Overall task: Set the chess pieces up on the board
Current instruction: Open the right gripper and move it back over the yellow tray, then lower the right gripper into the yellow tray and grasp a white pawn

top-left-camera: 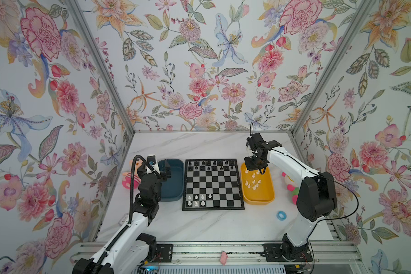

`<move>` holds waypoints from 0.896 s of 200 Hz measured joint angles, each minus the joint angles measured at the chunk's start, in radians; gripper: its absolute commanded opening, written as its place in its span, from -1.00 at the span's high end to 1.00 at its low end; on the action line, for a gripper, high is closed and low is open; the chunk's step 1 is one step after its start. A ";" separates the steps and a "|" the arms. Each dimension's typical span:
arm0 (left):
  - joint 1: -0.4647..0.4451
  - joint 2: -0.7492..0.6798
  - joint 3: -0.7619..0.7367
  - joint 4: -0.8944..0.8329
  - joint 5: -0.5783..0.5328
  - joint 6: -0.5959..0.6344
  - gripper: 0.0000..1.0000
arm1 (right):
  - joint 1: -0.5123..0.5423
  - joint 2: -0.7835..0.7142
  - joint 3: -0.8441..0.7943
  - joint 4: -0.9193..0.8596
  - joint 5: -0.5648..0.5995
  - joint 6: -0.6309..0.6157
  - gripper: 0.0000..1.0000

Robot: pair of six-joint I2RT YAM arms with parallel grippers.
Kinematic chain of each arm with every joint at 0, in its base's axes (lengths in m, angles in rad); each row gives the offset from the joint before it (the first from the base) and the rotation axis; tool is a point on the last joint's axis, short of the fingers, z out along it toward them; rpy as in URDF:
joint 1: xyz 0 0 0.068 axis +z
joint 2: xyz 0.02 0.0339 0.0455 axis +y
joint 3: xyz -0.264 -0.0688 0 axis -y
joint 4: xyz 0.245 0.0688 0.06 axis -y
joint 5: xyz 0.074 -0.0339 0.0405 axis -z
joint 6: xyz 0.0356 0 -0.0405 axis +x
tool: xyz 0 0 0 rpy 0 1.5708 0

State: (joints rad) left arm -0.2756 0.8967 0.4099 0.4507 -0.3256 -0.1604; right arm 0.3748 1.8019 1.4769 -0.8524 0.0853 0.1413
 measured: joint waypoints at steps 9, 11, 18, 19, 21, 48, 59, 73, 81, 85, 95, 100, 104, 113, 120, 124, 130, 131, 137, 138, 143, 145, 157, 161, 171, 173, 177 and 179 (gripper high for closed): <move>0.000 0.010 0.004 0.000 0.000 0.002 -0.95 | -0.006 0.021 0.000 0.013 -0.007 -0.004 0.37; 0.000 0.011 0.005 0.000 0.000 0.003 -0.95 | -0.007 0.024 0.000 0.015 -0.008 -0.004 0.37; 0.000 0.016 0.007 0.000 0.000 0.005 -0.95 | -0.012 0.040 0.000 0.025 -0.014 -0.007 0.38; 0.000 0.017 0.007 0.000 0.000 0.005 -0.95 | -0.013 0.043 0.000 0.026 -0.015 -0.007 0.38; 0.000 0.019 0.008 0.000 0.000 0.006 -0.95 | -0.014 0.048 0.000 0.029 -0.018 -0.007 0.38; 0.000 0.030 0.014 0.000 0.000 0.011 -0.95 | -0.040 0.098 0.000 0.058 -0.039 -0.008 0.40; 0.000 0.033 0.014 0.000 0.000 0.014 -0.95 | -0.050 0.107 0.000 0.072 -0.044 -0.007 0.39; 0.000 0.037 0.014 0.000 0.000 0.015 -0.95 | -0.059 0.114 0.000 0.087 -0.051 -0.007 0.39; 0.000 0.040 0.014 0.000 0.000 0.015 -0.95 | -0.063 0.116 0.000 0.095 -0.052 -0.007 0.38; 0.000 0.042 0.014 0.000 0.000 0.015 -0.95 | -0.065 0.117 0.000 0.100 -0.052 -0.007 0.38; 0.000 0.044 0.014 0.000 0.000 0.015 -0.95 | -0.067 0.122 0.000 0.110 -0.055 -0.007 0.37; 0.000 0.045 0.014 0.000 0.000 0.016 -0.95 | -0.068 0.125 0.000 0.116 -0.056 -0.007 0.37; 0.000 0.045 0.014 0.000 0.000 0.016 -0.95 | -0.068 0.128 0.000 0.119 -0.057 -0.007 0.36; 0.000 0.046 0.014 0.000 0.000 0.016 -0.95 | -0.068 0.135 0.000 0.126 -0.061 -0.007 0.36; 0.000 0.046 0.014 0.000 0.000 0.016 -0.95 | -0.068 0.141 0.000 0.129 -0.064 -0.007 0.36; 0.000 0.046 0.014 0.000 0.000 0.016 -0.95 | -0.068 0.143 0.000 0.130 -0.066 -0.007 0.36; 0.000 0.046 0.014 0.000 0.000 0.016 -0.95 | -0.068 0.147 0.000 0.133 -0.069 -0.007 0.36; 0.000 0.046 0.014 0.000 0.000 0.016 -0.95 | -0.068 0.148 0.000 0.134 -0.069 -0.007 0.36; 0.000 0.046 0.014 0.000 0.000 0.018 -0.95 | -0.068 0.150 0.000 0.135 -0.071 -0.007 0.36; 0.000 0.046 0.014 0.000 0.000 0.018 -0.95 | -0.068 0.150 0.000 0.135 -0.071 -0.007 0.36; 0.000 0.046 0.014 0.000 0.000 0.018 -0.95 | -0.068 0.152 0.000 0.137 -0.071 -0.007 0.36; 0.000 0.046 0.014 0.000 0.000 0.018 -0.95 | -0.068 0.153 0.000 0.137 -0.071 -0.007 0.36; 0.000 0.046 0.014 0.000 0.000 0.019 -0.95 | -0.068 0.158 0.000 0.141 -0.075 -0.007 0.36; 0.000 0.046 0.014 0.000 0.000 0.019 -0.95 | -0.068 0.159 0.000 0.142 -0.075 -0.007 0.36; 0.000 0.046 0.014 0.000 0.000 0.019 -0.95 | -0.068 0.164 0.000 0.142 -0.077 -0.007 0.36; 0.000 0.046 0.014 0.000 0.000 0.019 -0.95 | -0.068 0.166 0.001 0.143 -0.077 -0.007 0.36; 0.000 0.046 0.014 0.000 0.000 0.019 -0.95 | -0.068 0.168 0.001 0.143 -0.078 -0.007 0.36; 0.000 0.046 0.014 0.000 0.000 0.019 -0.95 | -0.068 0.169 0.002 0.143 -0.078 -0.007 0.36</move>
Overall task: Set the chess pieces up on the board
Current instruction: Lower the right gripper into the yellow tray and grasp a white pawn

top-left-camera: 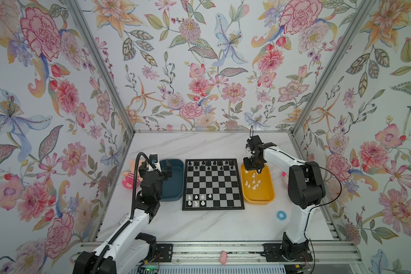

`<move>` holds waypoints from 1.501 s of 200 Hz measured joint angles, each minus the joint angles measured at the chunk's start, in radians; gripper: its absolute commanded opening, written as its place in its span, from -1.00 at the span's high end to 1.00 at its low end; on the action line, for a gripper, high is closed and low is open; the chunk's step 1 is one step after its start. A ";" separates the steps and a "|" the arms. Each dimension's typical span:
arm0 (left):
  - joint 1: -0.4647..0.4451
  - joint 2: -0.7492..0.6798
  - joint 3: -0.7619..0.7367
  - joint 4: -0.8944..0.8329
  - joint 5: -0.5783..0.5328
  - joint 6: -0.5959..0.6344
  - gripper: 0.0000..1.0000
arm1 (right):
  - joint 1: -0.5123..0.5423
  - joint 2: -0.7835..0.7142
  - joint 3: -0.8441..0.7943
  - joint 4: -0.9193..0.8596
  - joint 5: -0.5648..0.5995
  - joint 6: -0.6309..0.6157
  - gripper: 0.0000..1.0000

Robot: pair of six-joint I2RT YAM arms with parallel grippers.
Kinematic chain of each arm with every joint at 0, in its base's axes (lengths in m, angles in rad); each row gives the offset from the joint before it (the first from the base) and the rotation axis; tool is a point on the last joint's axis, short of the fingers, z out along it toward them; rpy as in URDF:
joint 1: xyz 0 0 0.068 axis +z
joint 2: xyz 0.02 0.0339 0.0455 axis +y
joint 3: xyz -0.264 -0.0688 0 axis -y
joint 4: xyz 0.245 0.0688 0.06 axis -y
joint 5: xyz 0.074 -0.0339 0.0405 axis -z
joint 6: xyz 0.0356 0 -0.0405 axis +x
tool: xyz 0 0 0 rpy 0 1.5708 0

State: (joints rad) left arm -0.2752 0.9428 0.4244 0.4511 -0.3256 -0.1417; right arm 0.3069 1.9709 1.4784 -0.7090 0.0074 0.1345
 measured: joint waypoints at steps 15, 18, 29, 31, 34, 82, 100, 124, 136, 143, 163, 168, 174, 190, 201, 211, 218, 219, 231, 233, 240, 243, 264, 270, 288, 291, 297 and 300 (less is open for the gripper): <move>0.000 0.000 0.000 0.000 0.000 0.000 -0.95 | 0.000 0.010 0.002 0.002 0.000 0.000 0.36; 0.000 0.000 0.000 0.000 0.000 0.000 -0.95 | 0.000 0.013 0.002 0.002 -0.001 0.000 0.36; 0.000 0.000 0.000 0.000 0.000 0.000 -0.95 | 0.000 0.020 0.003 0.002 -0.001 0.000 0.37; 0.000 0.000 0.000 0.000 0.000 0.000 -0.95 | 0.000 0.021 0.003 0.002 -0.001 0.000 0.37; 0.000 0.000 0.000 0.000 0.000 0.000 -0.95 | 0.000 0.023 0.004 0.002 -0.001 0.000 0.37; 0.000 0.000 0.000 0.000 0.000 0.003 -0.95 | 0.000 0.032 0.008 0.005 -0.004 0.000 0.51; 0.000 0.000 0.000 0.000 0.000 0.003 -0.95 | 0.000 0.037 0.015 0.005 -0.008 0.000 0.56; 0.000 0.000 0.000 0.000 0.000 0.003 -0.95 | 0.000 0.042 0.027 0.008 -0.012 0.000 0.62; 0.000 0.000 0.000 0.000 0.000 0.003 -0.95 | 0.000 0.044 0.032 0.008 -0.017 0.000 0.67; 0.000 0.000 0.000 0.000 0.000 0.003 -0.95 | 0.000 0.045 0.035 0.008 -0.019 0.000 0.70; 0.000 0.000 0.000 0.000 0.000 0.003 -0.95 | 0.000 0.048 0.039 0.008 -0.021 0.000 0.77; 0.000 0.000 0.000 0.000 0.000 0.003 -0.95 | 0.000 0.048 0.039 0.008 -0.023 0.000 0.80; 0.000 0.000 0.000 0.000 0.000 0.003 -0.95 | 0.000 0.048 0.039 0.008 -0.024 0.000 0.83; 0.000 0.000 0.000 0.000 0.000 0.003 -0.95 | 0.000 0.048 0.039 0.008 -0.024 0.000 0.90; 0.000 0.000 0.000 0.000 0.000 0.003 -0.95 | 0.000 0.048 0.039 0.008 -0.023 0.000 0.93; 0.000 0.000 0.000 0.000 0.000 0.003 -0.95 | 0.000 0.048 0.039 0.007 -0.023 0.000 0.94; 0.000 0.000 0.000 0.000 0.000 0.003 -0.95 | 0.000 0.048 0.039 0.007 -0.023 0.000 0.95; 0.000 0.000 0.000 0.000 0.000 0.003 -0.95 | 0.000 0.048 0.039 0.007 -0.023 0.000 0.96; 0.000 0.000 0.000 0.000 0.000 0.003 -0.95 | 0.000 0.048 0.039 0.005 -0.022 0.000 0.97; 0.000 0.000 0.000 0.000 0.000 0.003 -0.95 | 0.000 0.048 0.039 0.004 -0.021 0.000 0.97; 0.000 0.000 0.000 0.000 0.000 0.003 -0.95 | 0.002 0.047 0.039 0.000 -0.018 0.000 0.98; 0.000 0.000 0.000 0.000 0.000 0.003 -0.95 | 0.003 0.045 0.039 -0.002 -0.017 0.000 0.98; 0.000 -0.002 0.000 0.000 0.000 0.004 -0.95 | 0.012 0.021 0.039 -0.027 0.002 0.000 1.00; 0.000 -0.004 0.000 0.000 0.000 0.004 -0.95 | 0.018 0.008 0.038 -0.035 0.010 0.000 1.00; 0.000 -0.013 0.000 0.000 0.000 0.004 -0.95 | 0.041 -0.041 0.038 -0.059 0.032 0.000 1.00; 0.000 -0.015 0.000 0.000 0.000 0.004 -0.95 | 0.047 -0.053 0.038 -0.064 0.036 0.000 1.00; 0.000 -0.019 0.000 0.000 0.000 0.004 -0.95 | 0.057 -0.073 0.038 -0.073 0.043 0.000 1.00; 0.000 -0.021 0.000 0.000 0.001 0.004 -0.95 | 0.061 -0.082 0.038 -0.078 0.048 0.000 1.00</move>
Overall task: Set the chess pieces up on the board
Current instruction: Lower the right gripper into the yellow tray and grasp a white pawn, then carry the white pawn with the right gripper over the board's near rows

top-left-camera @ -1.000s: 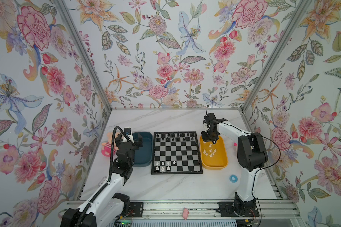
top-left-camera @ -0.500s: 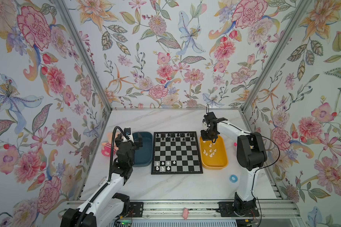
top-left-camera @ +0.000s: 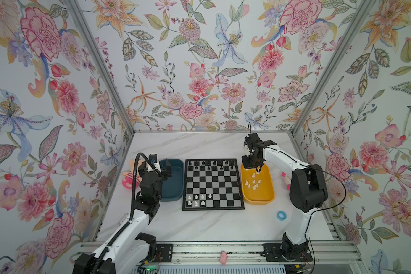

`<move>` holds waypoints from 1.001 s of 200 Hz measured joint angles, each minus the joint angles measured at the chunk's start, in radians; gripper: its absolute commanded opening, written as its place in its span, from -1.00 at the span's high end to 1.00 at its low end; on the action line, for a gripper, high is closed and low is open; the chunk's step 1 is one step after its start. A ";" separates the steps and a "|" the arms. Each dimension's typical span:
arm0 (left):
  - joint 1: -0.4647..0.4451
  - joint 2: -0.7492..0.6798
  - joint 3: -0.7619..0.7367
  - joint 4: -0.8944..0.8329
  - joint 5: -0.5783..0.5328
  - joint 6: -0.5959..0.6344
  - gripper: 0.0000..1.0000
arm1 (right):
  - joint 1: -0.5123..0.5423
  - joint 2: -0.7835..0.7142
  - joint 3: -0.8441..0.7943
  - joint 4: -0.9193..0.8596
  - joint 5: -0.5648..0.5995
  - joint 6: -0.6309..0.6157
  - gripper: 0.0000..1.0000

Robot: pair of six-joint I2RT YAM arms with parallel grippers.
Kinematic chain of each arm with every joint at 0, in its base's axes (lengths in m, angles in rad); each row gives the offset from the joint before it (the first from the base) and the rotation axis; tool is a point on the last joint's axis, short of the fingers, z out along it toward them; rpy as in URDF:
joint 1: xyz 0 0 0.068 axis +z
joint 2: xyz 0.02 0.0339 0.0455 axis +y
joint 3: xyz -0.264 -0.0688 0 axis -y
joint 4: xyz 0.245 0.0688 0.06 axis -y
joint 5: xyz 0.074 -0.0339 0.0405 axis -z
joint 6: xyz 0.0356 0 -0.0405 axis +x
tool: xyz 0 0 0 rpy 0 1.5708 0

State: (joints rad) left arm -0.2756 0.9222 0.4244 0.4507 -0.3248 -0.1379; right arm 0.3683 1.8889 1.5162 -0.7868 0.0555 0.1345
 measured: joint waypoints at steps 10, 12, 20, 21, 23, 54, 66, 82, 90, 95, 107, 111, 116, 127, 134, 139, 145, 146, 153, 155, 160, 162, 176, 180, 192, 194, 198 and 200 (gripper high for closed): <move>0.000 -0.006 0.000 0.000 0.000 0.000 -0.95 | 0.020 -0.035 0.000 -0.018 0.012 0.000 1.00; 0.000 -0.008 0.000 0.000 0.000 0.000 -0.95 | 0.024 -0.041 0.000 -0.023 0.015 0.000 1.00; 0.000 -0.013 0.000 0.000 0.000 0.000 -0.95 | 0.041 -0.066 0.002 -0.040 0.024 0.000 0.99; 0.000 -0.013 0.000 0.000 0.000 0.000 -0.95 | 0.043 -0.068 0.002 -0.041 0.025 0.000 0.99; 0.000 -0.014 0.000 0.000 0.000 0.000 -0.95 | 0.048 -0.074 0.002 -0.046 0.029 0.000 0.99; 0.000 -0.027 0.000 0.000 0.005 0.000 -0.95 | 0.126 -0.132 0.008 -0.109 0.056 0.006 0.95; 0.000 -0.032 0.000 0.000 0.007 -0.001 -0.95 | 0.160 -0.142 0.015 -0.133 0.062 0.017 0.94; 0.000 -0.039 -0.001 0.000 0.011 -0.001 -0.94 | 0.216 -0.150 0.022 -0.156 0.066 0.032 0.93; 0.000 -0.042 -0.001 0.000 0.017 -0.002 -0.94 | 0.246 -0.151 0.023 -0.164 0.066 0.040 0.94; 0.000 -0.043 -0.001 0.000 0.021 -0.003 -0.94 | 0.267 -0.151 0.023 -0.171 0.067 0.046 0.94; 0.000 -0.046 -0.003 0.002 0.033 -0.006 -0.94 | 0.320 -0.151 0.023 -0.182 0.065 0.058 0.94; 0.000 -0.048 -0.005 0.003 0.035 -0.008 -0.94 | 0.335 -0.151 0.023 -0.184 0.064 0.063 0.95; 0.000 -0.051 -0.008 0.004 0.037 -0.009 -0.94 | 0.355 -0.151 0.023 -0.188 0.061 0.067 0.95; 0.000 -0.060 -0.014 0.005 0.042 -0.013 -0.93 | 0.402 -0.151 0.023 -0.193 0.054 0.080 0.95; 0.000 -0.067 -0.017 0.006 0.047 -0.016 -0.93 | 0.426 -0.150 0.023 -0.194 0.050 0.088 0.96; 0.000 -0.074 -0.020 0.007 0.051 -0.020 -0.93 | 0.442 -0.148 0.023 -0.195 0.045 0.095 0.96; 0.000 -0.083 -0.024 0.008 0.056 -0.021 -0.93 | 0.461 -0.145 0.023 -0.196 0.039 0.101 0.96; 0.000 -0.084 -0.024 0.008 0.057 -0.022 -0.93 | 0.463 -0.144 0.023 -0.196 0.039 0.102 0.96; 0.000 -0.093 -0.027 0.008 0.058 -0.027 -0.93 | 0.482 -0.138 0.023 -0.195 0.032 0.110 0.96; 0.000 -0.095 -0.029 0.008 0.059 -0.027 -0.93 | 0.486 -0.136 0.023 -0.195 0.031 0.110 0.96; 0.000 -0.101 -0.030 0.008 0.060 -0.029 -0.93 | 0.498 -0.130 0.023 -0.193 0.024 0.117 0.97; 0.000 -0.103 -0.030 0.008 0.060 -0.029 -0.93 | 0.503 -0.126 0.023 -0.192 0.023 0.117 0.96; 0.000 -0.113 -0.031 0.008 0.063 -0.035 -0.92 | 0.535 -0.101 0.024 -0.184 0.003 0.129 0.98; 0.000 -0.116 -0.031 0.008 0.064 -0.036 -0.92 | 0.544 -0.093 0.024 -0.182 -0.002 0.133 0.98; 0.000 -0.123 -0.031 0.008 0.069 -0.039 -0.92 | 0.567 -0.066 0.024 -0.176 -0.017 0.139 1.00; 0.000 -0.124 -0.031 0.008 0.071 -0.039 -0.92 | 0.570 -0.064 0.024 -0.175 -0.019 0.140 1.00; 0.000 -0.127 -0.032 0.008 0.073 -0.040 -0.92 | 0.576 -0.055 0.024 -0.173 -0.022 0.141 1.00; 0.000 -0.127 -0.032 0.008 0.076 -0.041 -0.92 | 0.580 -0.051 0.024 -0.171 -0.024 0.143 1.00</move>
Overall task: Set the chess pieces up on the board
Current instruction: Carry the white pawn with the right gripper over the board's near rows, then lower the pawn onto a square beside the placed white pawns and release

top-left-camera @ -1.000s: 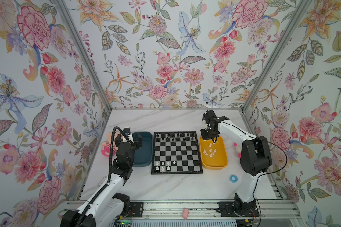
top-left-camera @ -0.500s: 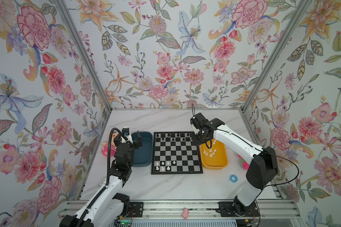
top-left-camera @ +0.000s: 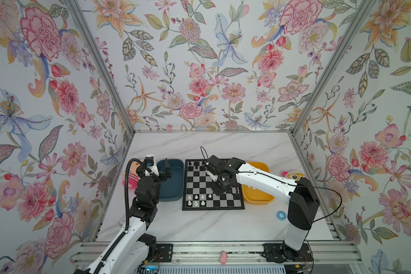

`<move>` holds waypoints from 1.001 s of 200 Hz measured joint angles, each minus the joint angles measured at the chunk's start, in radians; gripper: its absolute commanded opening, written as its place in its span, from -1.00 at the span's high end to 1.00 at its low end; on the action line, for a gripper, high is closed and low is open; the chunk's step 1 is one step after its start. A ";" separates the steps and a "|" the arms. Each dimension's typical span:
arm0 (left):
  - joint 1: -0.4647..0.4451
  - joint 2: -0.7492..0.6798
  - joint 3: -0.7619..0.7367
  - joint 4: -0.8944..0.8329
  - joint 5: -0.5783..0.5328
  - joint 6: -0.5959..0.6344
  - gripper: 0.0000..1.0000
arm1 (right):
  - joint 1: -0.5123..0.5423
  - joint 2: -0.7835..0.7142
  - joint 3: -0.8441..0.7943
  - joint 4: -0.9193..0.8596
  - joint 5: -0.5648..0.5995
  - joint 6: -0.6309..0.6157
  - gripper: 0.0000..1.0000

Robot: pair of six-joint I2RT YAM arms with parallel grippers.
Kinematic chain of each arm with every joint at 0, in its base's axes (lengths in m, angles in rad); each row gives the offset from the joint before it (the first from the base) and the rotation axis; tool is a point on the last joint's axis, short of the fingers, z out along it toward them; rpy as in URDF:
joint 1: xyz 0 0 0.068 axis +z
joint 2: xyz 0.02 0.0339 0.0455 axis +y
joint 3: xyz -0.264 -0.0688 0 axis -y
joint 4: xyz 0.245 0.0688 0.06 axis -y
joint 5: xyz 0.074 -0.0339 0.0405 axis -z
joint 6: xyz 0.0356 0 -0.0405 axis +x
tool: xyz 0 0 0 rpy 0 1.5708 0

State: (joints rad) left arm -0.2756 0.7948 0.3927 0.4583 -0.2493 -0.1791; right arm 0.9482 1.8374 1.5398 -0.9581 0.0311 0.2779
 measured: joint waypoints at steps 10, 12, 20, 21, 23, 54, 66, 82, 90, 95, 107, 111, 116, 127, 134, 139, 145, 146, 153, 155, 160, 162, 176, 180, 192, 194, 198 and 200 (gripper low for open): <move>0.000 -0.006 -0.001 0.000 0.006 -0.002 -0.92 | 0.015 0.022 0.000 0.007 -0.011 0.004 1.00; 0.000 -0.008 -0.001 0.000 0.007 -0.003 -0.92 | 0.018 0.026 0.000 0.009 -0.014 0.004 1.00; 0.000 -0.013 -0.002 0.000 0.007 -0.005 -0.93 | 0.026 0.039 0.000 0.012 -0.021 0.008 1.00; 0.000 -0.014 -0.002 0.000 0.008 -0.005 -0.92 | 0.027 0.040 0.000 0.013 -0.021 0.008 1.00; 0.000 -0.016 -0.003 0.000 0.008 -0.005 -0.92 | 0.028 0.043 0.000 0.013 -0.022 0.008 1.00; 0.000 -0.031 -0.009 -0.001 0.007 -0.005 -0.92 | 0.046 0.061 0.000 0.022 -0.040 0.018 0.99; 0.000 -0.032 -0.011 0.000 0.007 -0.005 -0.92 | 0.051 0.066 0.003 0.024 -0.043 0.023 0.99; 0.000 -0.032 -0.013 -0.001 0.008 -0.005 -0.92 | 0.061 0.080 0.009 0.031 -0.042 0.026 0.99; 0.000 -0.032 -0.013 -0.001 0.007 -0.005 -0.92 | 0.068 0.090 0.011 0.034 -0.042 0.028 0.99; 0.000 -0.032 -0.013 -0.001 0.008 -0.005 -0.92 | 0.072 0.095 0.011 0.036 -0.042 0.030 0.99; 0.000 -0.032 -0.013 -0.001 0.007 -0.005 -0.93 | 0.078 0.108 0.011 0.036 -0.042 0.034 0.99; 0.000 -0.032 -0.013 -0.001 0.007 -0.005 -0.92 | 0.079 0.111 0.011 0.035 -0.042 0.034 0.99; 0.000 -0.033 -0.013 -0.001 0.008 -0.005 -0.92 | 0.081 0.114 0.011 0.035 -0.042 0.034 1.00; 0.000 -0.035 -0.013 -0.001 0.007 -0.005 -0.93 | 0.085 0.117 0.011 0.035 -0.042 0.035 1.00; 0.000 -0.037 -0.013 -0.001 0.007 -0.005 -0.92 | 0.085 0.119 0.011 0.035 -0.042 0.037 1.00; 0.000 -0.038 -0.013 -0.001 0.007 -0.005 -0.93 | 0.085 0.119 0.011 0.036 -0.042 0.037 1.00; 0.000 -0.039 -0.013 -0.001 0.007 -0.005 -0.92 | 0.085 0.120 0.011 0.036 -0.042 0.038 1.00; 0.000 -0.039 -0.013 -0.001 0.007 -0.005 -0.92 | 0.085 0.120 0.011 0.036 -0.042 0.037 1.00; 0.000 -0.040 -0.013 -0.001 0.007 -0.005 -0.92 | 0.085 0.121 0.011 0.036 -0.042 0.038 0.99; 0.000 -0.040 -0.013 -0.001 0.008 -0.005 -0.92 | 0.085 0.121 0.011 0.036 -0.042 0.038 0.99; 0.000 -0.041 -0.013 -0.001 0.008 -0.005 -0.92 | 0.085 0.122 0.011 0.036 -0.042 0.038 0.99; 0.000 -0.041 -0.013 -0.001 0.007 -0.005 -0.92 | 0.085 0.122 0.011 0.036 -0.042 0.038 1.00; 0.000 -0.042 -0.013 -0.001 0.007 -0.005 -0.92 | 0.085 0.125 0.011 0.036 -0.042 0.038 1.00; 0.000 -0.042 -0.013 -0.001 0.007 -0.005 -0.92 | 0.085 0.126 0.011 0.036 -0.042 0.038 1.00; 0.000 -0.042 -0.013 -0.001 0.007 -0.005 -0.92 | 0.085 0.129 0.011 0.037 -0.042 0.038 1.00; 0.000 -0.042 -0.013 -0.001 0.007 -0.005 -0.92 | 0.085 0.130 0.011 0.037 -0.042 0.038 1.00; 0.000 -0.042 -0.013 -0.001 0.007 -0.005 -0.92 | 0.085 0.131 0.011 0.038 -0.042 0.038 1.00; 0.000 -0.042 -0.013 -0.001 0.007 -0.005 -0.92 | 0.085 0.132 0.011 0.038 -0.042 0.038 1.00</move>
State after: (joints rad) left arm -0.2756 0.7525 0.3798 0.4576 -0.2420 -0.1844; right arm 1.0328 1.9694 1.5505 -0.9203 -0.0113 0.3161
